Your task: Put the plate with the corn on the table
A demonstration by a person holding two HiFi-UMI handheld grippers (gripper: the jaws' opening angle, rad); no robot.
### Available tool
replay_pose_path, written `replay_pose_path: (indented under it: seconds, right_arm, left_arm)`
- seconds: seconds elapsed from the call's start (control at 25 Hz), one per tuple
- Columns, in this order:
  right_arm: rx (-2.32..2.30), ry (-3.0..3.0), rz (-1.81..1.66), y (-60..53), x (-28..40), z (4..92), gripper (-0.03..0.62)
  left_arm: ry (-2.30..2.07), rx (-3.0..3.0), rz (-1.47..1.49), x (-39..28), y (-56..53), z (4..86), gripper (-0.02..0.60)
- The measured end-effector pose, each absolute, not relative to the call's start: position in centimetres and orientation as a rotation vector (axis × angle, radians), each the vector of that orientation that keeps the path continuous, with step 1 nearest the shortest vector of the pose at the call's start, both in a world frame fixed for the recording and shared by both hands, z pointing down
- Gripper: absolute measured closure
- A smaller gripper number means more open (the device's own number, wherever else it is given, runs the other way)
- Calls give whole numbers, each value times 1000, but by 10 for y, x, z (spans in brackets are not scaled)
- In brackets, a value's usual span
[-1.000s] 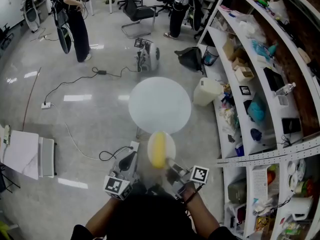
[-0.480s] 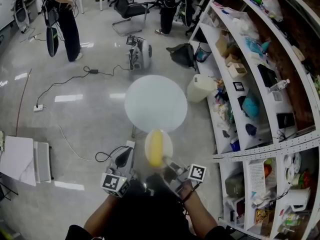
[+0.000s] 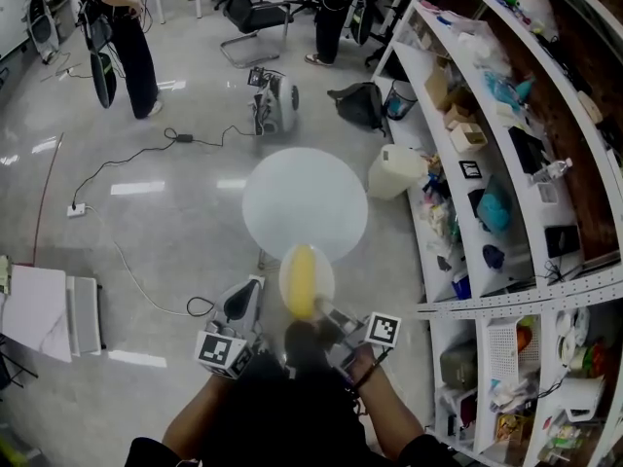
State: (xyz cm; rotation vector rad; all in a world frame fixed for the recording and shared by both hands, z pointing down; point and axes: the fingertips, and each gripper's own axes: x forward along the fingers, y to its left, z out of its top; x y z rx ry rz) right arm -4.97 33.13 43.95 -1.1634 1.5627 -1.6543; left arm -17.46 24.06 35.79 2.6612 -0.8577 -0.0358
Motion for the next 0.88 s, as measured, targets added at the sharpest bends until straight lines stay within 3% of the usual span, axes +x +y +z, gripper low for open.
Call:
replay_pose_path:
  seconds: [0.88]
  right_arm:
    - [-1069,1715,-1766,230,64,444,546]
  left_arm:
    - [-1042,2601,-25,-57,151,365,577]
